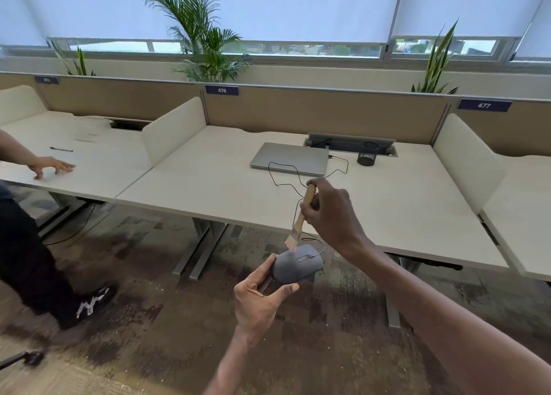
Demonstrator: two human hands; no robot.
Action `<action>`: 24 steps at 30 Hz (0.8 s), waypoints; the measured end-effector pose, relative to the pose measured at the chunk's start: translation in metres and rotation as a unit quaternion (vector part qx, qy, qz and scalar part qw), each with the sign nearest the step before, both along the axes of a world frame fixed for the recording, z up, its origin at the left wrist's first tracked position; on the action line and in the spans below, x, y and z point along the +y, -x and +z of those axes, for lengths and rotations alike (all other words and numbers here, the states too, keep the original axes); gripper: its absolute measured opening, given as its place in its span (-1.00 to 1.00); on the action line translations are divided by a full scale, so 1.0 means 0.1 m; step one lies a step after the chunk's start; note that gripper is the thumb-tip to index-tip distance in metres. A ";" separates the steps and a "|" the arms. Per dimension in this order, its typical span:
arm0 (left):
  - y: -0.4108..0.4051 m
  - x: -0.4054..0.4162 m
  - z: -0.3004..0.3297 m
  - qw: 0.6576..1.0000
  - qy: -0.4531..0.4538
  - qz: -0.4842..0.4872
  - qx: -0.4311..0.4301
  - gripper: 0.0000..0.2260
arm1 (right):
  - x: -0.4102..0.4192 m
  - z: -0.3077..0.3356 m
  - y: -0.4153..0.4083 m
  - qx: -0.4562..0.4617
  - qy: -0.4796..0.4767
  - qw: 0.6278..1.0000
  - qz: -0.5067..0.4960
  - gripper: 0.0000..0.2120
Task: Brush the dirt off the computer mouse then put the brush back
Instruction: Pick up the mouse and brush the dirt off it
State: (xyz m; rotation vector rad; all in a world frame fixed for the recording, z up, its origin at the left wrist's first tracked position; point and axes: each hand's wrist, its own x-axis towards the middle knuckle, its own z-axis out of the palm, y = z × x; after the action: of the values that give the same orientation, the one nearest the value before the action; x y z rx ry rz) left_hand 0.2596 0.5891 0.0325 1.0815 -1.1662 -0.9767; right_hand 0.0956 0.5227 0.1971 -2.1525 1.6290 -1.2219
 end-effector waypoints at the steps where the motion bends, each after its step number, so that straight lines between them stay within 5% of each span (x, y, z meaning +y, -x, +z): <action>1: 0.01 -0.01 0.01 1.000 0.001 0.001 0.001 -0.32 | 0.00 0.01 -0.04 -0.012 -0.008 1.000 0.006 -0.73; 8: 0.00 0.00 0.04 1.000 0.011 -0.011 0.004 -0.30 | -0.12 -0.03 -0.04 -0.046 -0.084 0.995 -0.019 -0.84; 18: -0.06 0.05 0.05 1.000 0.013 -0.002 0.010 -0.30 | -0.22 -0.04 0.47 0.037 -0.079 0.988 -0.129 -0.82; 24: -0.06 0.02 0.08 1.000 0.002 -0.007 0.026 -0.30 | -0.02 0.04 0.26 -0.071 -0.018 0.997 -0.034 -0.71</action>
State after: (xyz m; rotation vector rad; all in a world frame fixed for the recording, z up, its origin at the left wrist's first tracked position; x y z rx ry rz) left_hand 0.2653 0.5914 0.0401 1.0402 -1.1349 -1.0065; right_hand 0.0698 0.5210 0.2013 -1.9558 1.6631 -1.3199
